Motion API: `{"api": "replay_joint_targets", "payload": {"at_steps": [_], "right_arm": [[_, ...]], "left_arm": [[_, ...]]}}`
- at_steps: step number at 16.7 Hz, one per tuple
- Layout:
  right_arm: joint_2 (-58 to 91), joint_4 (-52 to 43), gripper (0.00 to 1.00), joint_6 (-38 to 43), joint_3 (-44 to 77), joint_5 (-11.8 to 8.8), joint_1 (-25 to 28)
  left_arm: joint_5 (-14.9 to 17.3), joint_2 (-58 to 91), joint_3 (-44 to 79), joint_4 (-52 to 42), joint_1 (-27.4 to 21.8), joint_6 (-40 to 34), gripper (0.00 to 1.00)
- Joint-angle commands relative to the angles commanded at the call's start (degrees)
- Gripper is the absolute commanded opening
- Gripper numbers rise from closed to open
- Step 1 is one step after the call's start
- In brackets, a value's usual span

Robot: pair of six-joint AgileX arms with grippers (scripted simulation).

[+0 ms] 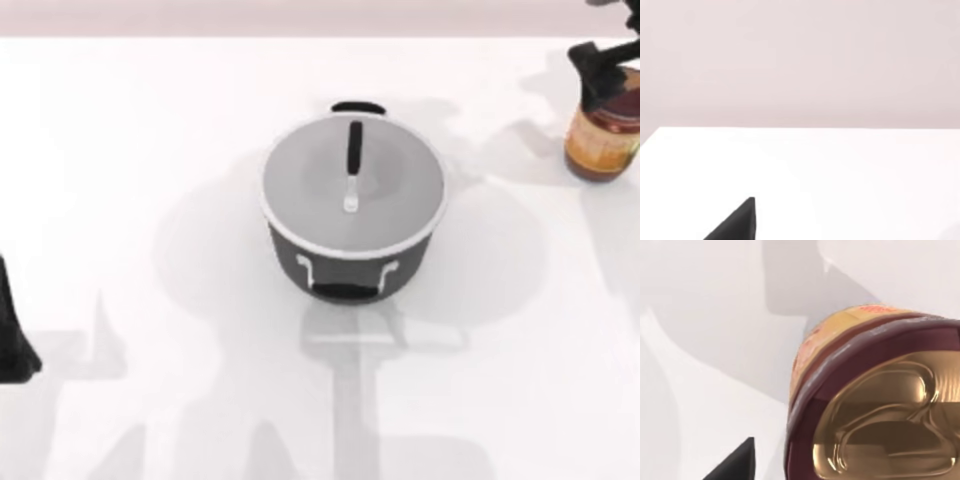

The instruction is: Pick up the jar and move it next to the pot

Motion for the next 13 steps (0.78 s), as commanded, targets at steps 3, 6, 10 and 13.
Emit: {"api": "replay_joint_targets", "payload": {"at_steps": [3,6,10,13], "right_arm": [[0.38,4.16,1.0,0.15,-3.69,0.0,0.34],[0.92,8.4,1.0,0.41,-7.37,0.06,0.56],[1.03,9.2,1.0,0.45,-8.07,0.07,0.61],[1.03,9.2,0.85,0.45,-8.07,0.07,0.61]], "left_arm": [[0.0,0.0,0.0,0.0,0.0,0.0,1.0],[0.0,0.0,0.0,0.0,0.0,0.0,1.0],[0.0,0.0,0.0,0.0,0.0,0.0,1.0],[0.0,0.0,0.0,0.0,0.0,0.0,1.0]]}}
